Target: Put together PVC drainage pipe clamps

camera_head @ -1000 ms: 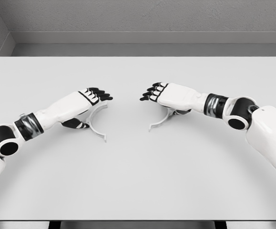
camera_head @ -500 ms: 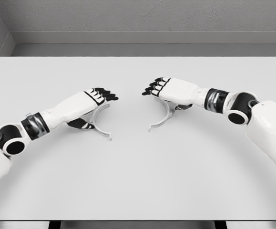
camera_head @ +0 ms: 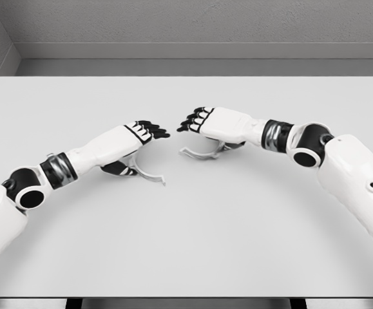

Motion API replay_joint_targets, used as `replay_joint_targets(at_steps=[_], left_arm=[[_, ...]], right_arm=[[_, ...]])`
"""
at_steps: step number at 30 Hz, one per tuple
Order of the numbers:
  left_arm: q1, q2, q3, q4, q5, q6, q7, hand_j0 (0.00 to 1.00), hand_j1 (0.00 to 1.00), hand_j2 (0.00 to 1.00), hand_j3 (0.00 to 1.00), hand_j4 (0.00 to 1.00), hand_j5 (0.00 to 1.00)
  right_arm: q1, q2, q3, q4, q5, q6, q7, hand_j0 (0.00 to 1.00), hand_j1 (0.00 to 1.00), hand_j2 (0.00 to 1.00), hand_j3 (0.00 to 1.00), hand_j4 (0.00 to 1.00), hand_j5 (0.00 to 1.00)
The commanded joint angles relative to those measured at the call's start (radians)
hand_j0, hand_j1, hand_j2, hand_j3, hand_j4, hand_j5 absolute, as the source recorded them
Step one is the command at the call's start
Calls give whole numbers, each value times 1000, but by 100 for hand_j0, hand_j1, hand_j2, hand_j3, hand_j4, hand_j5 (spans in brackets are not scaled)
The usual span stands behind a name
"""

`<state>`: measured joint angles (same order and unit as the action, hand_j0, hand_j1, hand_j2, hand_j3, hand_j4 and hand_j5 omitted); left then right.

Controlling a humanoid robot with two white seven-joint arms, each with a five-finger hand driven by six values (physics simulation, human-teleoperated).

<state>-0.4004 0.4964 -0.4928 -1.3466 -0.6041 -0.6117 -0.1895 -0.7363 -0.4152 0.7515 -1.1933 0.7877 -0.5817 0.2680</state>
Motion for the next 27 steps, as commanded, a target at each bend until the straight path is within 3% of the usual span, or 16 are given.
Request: replay_joint_targets(at_steps=[1, 5, 6, 8, 10, 12, 27], left_arm=[[0, 8, 6, 1, 10, 1, 2, 100, 100, 100, 100, 100, 100], [-2, 56, 8, 7, 20, 1, 8, 100, 100, 100, 100, 100, 100], [-2, 67, 10, 7, 20, 1, 10, 100, 100, 100, 100, 100, 100], [-3, 76, 10, 15, 20, 1, 10, 100, 100, 100, 100, 100, 100], [-3, 76, 10, 15, 20, 1, 10, 100, 100, 100, 100, 100, 100], [-14, 74, 10, 27, 20, 1, 10, 100, 100, 100, 100, 100, 100], [-61, 99, 16, 81, 20, 1, 10, 100, 100, 100, 100, 100, 100]], right_arm=[[-2, -5, -9, 4, -5, -3, 4, 100, 100, 100, 100, 100, 100], [-28, -34, -52, 14, -5, -1, 4, 100, 100, 100, 100, 100, 100], [-41, -30, -54, 63, -5, 0, 4, 100, 100, 100, 100, 100, 100], [-80, -10, -41, 139, -5, -3, 2, 100, 100, 100, 100, 100, 100], [-86, 9, -40, 152, -2, 0, 4, 100, 100, 100, 100, 100, 100], [-110, 42, -35, 212, -1, -3, 4, 100, 100, 100, 100, 100, 100], [-158, 159, -3, 385, 39, -3, 2, 100, 100, 100, 100, 100, 100]])
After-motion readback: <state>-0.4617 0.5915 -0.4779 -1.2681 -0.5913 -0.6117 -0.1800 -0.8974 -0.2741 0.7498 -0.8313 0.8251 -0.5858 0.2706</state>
